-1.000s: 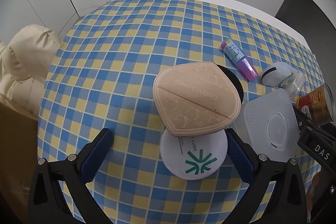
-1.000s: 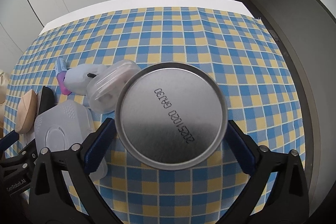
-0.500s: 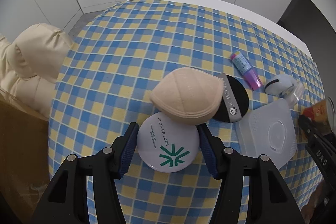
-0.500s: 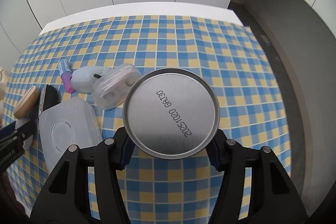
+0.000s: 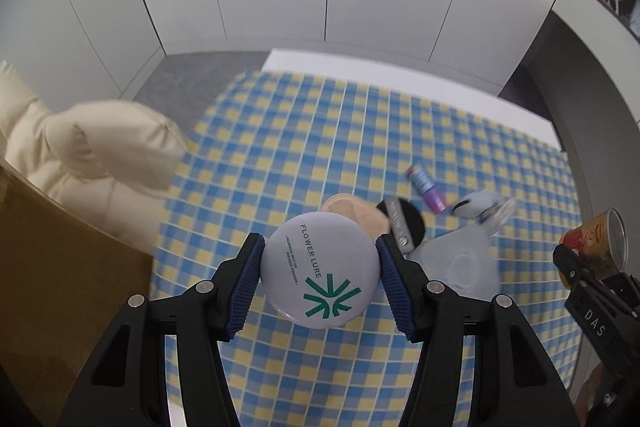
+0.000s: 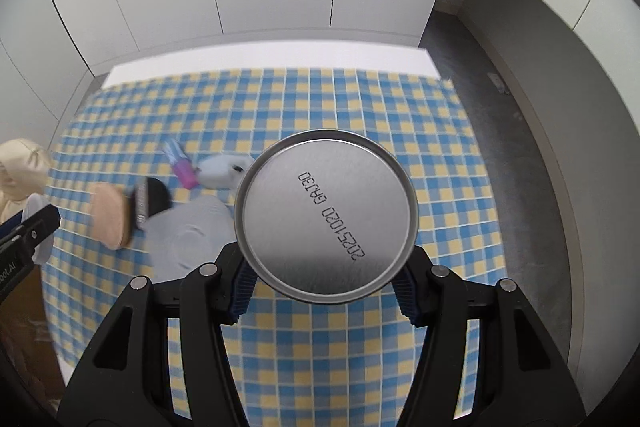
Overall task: Organize objects
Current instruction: 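Grasp the white compact with the left tool while the right tool grasps the tin can, then lift and carry the compact with the left tool while the right tool carries the can to the box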
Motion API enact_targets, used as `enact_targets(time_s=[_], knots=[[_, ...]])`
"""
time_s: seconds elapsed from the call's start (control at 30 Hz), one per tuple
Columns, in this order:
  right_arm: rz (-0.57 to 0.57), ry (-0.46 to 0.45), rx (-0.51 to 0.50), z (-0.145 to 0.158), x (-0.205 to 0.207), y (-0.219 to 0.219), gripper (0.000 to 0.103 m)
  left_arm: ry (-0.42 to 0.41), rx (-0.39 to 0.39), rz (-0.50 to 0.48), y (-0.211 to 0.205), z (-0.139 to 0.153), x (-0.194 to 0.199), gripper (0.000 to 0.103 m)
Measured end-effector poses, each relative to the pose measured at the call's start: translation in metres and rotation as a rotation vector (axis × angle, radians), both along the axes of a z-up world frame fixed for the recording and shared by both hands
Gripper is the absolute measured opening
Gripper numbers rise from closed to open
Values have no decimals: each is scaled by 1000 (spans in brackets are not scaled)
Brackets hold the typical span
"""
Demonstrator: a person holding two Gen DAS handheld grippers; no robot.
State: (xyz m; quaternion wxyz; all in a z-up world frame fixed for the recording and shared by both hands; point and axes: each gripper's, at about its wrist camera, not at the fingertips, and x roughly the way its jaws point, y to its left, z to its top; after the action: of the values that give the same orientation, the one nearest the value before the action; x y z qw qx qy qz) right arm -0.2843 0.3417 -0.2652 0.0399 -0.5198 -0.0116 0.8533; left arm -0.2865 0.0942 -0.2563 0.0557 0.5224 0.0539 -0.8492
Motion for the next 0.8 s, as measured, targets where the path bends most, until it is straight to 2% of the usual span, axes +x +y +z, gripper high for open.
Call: enact_targets(time_s=[0.3,0.53,0.63,0.8], knots=[[-13,63,-22,81,29,-11,60,92,16,9,-3,95,24,58],[26,151,29,154,53,-28,60,168,-10,-6,-7,166,53,58],[37,191,44,180,65,-34,60,200,-39,0,-10,190,68,58],[53,213,22,205,85,-43,60,249,-89,10,-13,219,98,58]])
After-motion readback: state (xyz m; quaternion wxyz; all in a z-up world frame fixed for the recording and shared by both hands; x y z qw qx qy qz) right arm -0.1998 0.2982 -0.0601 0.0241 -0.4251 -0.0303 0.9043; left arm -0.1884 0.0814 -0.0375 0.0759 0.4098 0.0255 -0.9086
